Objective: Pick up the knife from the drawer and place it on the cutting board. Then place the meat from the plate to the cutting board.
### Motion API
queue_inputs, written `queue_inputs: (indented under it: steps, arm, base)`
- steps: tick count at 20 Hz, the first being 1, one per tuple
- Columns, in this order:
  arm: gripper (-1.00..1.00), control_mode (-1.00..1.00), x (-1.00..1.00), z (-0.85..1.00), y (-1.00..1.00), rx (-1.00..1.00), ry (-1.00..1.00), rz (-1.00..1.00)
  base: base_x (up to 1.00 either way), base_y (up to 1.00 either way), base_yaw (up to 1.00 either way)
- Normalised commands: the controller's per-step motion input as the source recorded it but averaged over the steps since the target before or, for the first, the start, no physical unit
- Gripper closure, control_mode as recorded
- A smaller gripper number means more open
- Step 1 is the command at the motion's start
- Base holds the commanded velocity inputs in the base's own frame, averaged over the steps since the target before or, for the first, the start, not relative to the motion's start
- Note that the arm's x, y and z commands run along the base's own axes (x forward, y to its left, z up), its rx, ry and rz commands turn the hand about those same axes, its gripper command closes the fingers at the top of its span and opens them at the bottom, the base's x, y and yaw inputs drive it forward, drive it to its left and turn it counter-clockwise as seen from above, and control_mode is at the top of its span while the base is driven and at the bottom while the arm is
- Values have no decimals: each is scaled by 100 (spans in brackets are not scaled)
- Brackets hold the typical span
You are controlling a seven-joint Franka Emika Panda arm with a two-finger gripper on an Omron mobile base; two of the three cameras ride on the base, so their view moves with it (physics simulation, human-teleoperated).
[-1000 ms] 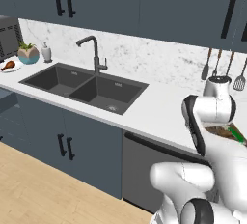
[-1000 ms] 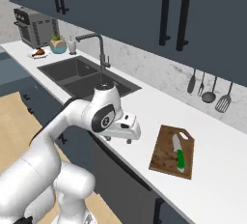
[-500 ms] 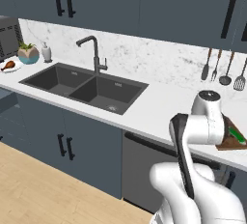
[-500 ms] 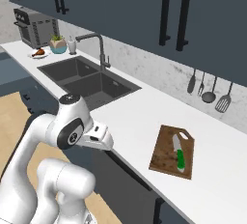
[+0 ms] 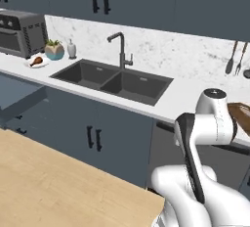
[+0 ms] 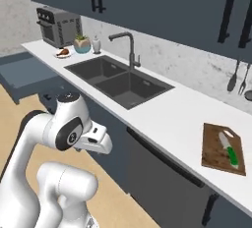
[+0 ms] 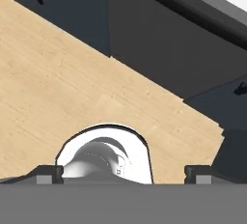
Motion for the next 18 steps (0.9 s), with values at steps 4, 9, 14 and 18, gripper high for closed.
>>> queue_inputs:
  steps: [4, 9, 14, 18]
  arm:
    - [-100, 100, 0, 0, 0, 0, 0, 0]
    - [-100, 100, 0, 0, 0, 0, 0, 0]
    - [-100, 100, 0, 0, 0, 0, 0, 0]
    - [-100, 100, 0, 0, 0, 0, 0, 0]
  base:
    - [62, 100, -8]
    - [62, 100, -6]
    - [79, 100, -3]
    - [100, 100, 0]
